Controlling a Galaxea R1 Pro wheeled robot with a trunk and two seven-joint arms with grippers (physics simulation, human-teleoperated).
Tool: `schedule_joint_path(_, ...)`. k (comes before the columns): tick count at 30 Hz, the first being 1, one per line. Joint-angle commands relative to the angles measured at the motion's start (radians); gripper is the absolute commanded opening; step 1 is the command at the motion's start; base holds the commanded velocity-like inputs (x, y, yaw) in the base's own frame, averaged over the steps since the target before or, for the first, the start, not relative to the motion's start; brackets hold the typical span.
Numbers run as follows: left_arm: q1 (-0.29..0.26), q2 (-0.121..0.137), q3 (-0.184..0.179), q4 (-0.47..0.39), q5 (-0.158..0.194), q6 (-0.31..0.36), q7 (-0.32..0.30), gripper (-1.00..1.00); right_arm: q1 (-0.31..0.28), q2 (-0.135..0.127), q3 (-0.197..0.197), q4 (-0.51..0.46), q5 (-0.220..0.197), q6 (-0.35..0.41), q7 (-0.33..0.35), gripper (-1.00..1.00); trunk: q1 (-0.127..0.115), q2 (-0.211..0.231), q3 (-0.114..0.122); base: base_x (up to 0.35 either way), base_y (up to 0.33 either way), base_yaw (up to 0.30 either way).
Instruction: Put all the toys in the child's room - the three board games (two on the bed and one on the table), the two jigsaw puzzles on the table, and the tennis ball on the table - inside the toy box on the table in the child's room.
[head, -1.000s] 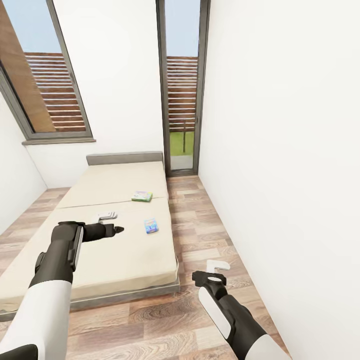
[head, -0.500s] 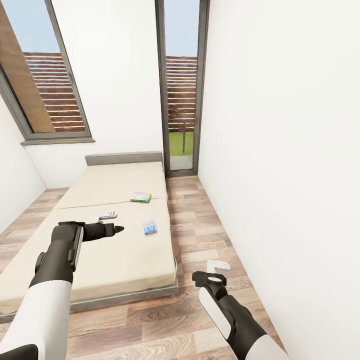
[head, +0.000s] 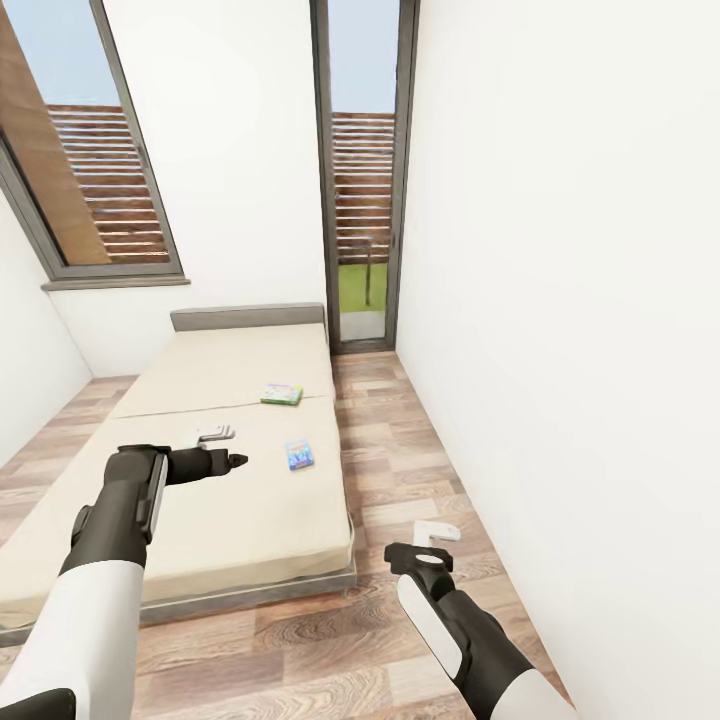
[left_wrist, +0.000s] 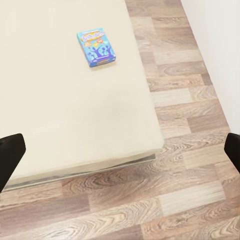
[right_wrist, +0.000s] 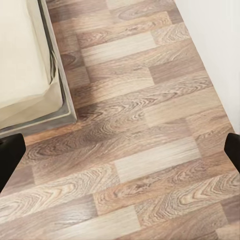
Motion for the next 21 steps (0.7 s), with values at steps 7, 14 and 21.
schedule_joint_path(7,-0.001,0.000,0.002,0.000,-0.010,0.001,-0.010,1.00,-0.001,-0.001,0.003,-0.001,-0.006,0.004,-0.007,1.00,0.001,-0.002,-0.002,0.056,0.047,0.000)
schedule_joint_path(14,-0.001,0.001,0.003,0.000,-0.010,0.000,-0.010,1.00,-0.001,-0.001,0.003,0.000,-0.006,0.004,-0.006,1.00,0.001,-0.002,-0.002,0.006,0.199,0.000)
schedule_joint_path(21,-0.001,0.001,0.015,0.000,-0.010,-0.011,-0.010,1.00,-0.002,-0.001,0.003,0.000,-0.006,0.004,-0.006,1.00,0.001,-0.002,-0.002,0.068,0.230,0.000)
